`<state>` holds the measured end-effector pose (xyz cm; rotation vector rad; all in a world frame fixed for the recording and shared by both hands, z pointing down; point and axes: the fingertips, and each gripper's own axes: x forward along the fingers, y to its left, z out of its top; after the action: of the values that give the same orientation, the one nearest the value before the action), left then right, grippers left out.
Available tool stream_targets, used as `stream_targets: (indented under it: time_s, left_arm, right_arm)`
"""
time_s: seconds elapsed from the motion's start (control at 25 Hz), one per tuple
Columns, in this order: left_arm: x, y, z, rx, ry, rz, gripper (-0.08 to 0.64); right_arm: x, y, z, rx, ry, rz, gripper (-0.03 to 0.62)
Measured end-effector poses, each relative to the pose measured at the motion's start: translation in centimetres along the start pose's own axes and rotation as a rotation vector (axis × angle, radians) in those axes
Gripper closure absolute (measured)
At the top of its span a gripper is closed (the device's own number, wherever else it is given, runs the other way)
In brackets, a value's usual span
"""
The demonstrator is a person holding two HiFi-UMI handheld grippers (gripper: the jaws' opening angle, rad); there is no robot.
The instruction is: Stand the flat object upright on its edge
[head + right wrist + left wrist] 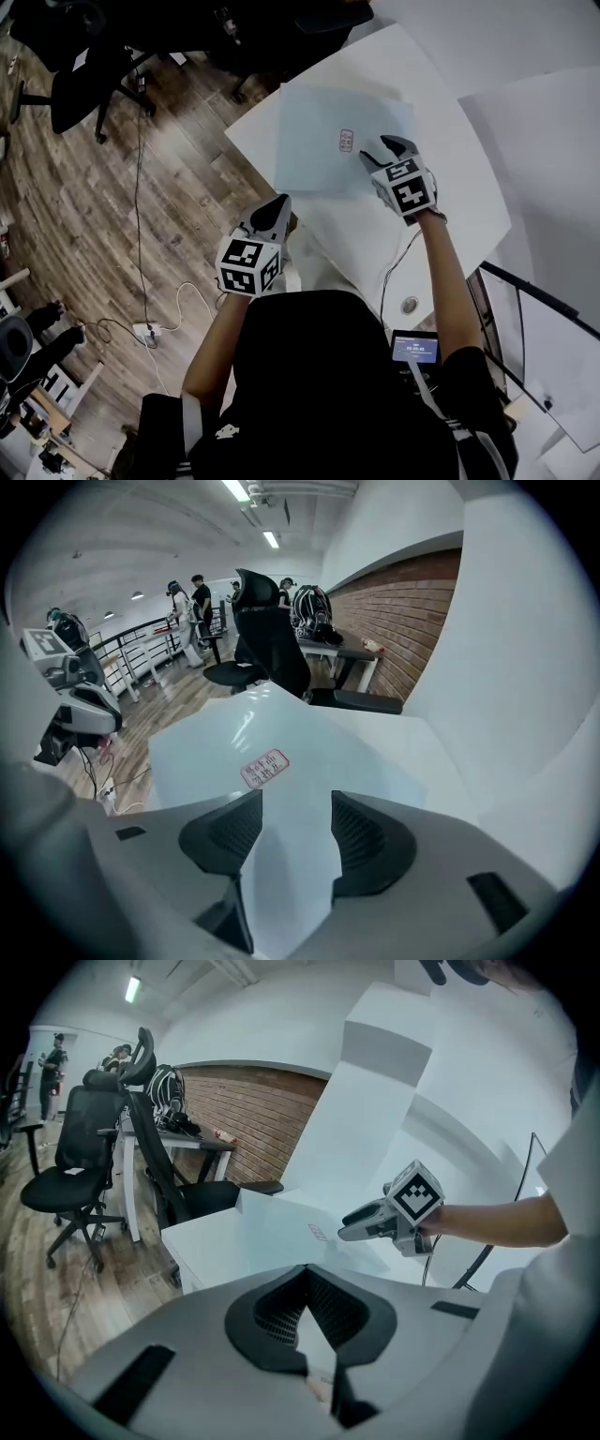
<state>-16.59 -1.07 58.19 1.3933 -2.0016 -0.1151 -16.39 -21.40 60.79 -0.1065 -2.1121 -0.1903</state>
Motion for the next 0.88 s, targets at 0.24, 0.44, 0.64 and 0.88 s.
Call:
stream_targets:
  time_s: [0.24, 0.44, 0.64, 0.88]
  left_arm:
    - [0.1, -0.1, 0.1, -0.009, -0.005, 0.008, 0.551]
    - [0.2, -0.9, 0.2, -0.019, -0.026, -0.01, 0.551]
    - [0.2, -1.6, -0.3, -0.021, -0.026, -0.038, 0.551]
    - [-0.3, -1.6, -0.7, -0.047, -0.025, -0.023, 0.551]
  right_arm:
    - [0.5, -1.3, -1.8, 0.007, 0.057, 0.018, 0.345]
    - [1.2, -2.2, -3.2, 0.106, 0.049, 0.049, 0.342]
    - [1.3, -2.1, -3.3, 0.134, 0.043, 0.059, 0.344]
    - [1.3, -1.7, -3.3, 0.135, 0.052, 0.069, 0.36]
